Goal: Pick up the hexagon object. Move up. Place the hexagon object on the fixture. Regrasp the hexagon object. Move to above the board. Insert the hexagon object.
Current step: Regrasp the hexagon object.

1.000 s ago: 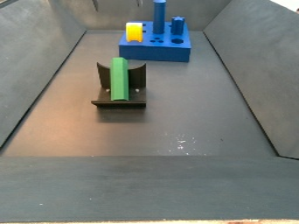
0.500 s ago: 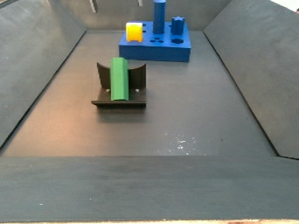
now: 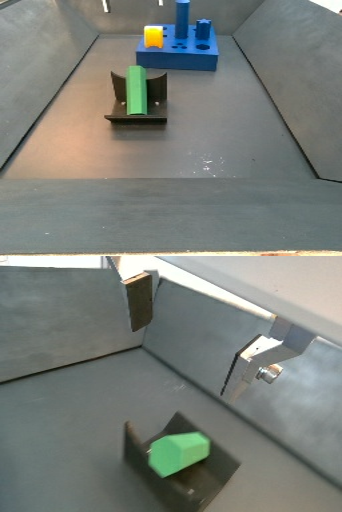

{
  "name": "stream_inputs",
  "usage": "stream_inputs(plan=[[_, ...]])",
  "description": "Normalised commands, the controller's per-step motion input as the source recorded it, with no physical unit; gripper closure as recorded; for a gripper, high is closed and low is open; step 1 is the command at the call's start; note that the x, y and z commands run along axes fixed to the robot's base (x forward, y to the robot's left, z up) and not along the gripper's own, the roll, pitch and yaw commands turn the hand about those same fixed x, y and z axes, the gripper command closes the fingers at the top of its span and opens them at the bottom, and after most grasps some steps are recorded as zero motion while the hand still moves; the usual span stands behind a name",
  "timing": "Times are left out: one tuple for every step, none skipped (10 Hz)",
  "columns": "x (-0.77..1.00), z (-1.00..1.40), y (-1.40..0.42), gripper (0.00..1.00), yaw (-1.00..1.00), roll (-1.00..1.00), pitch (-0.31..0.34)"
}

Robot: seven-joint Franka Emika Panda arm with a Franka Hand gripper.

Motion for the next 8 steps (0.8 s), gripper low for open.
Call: stream_inputs(plan=[[0.02,-0.01,-0.02,0.00,0.03,1.00,-0.002],[0.04,-0.01,-0.02,0.00,0.03,1.00,0.009],[0.05,-0.01,-0.03,0.00,0.04,1.00,0.021],[0.06,-0.01,-0.03,0.00,0.04,1.00,0.045],[0.07,-0.01,-0.03,0.00,0.05,1.00,0.068],[0.09,-0.02,-0.04,0.00,0.07,1.00,0.098],[0.10,-0.02,-0.04,0.00,0.09,0.98,0.134],[0.10,-0.02,-0.04,0.00,0.10,0.74,0.140]])
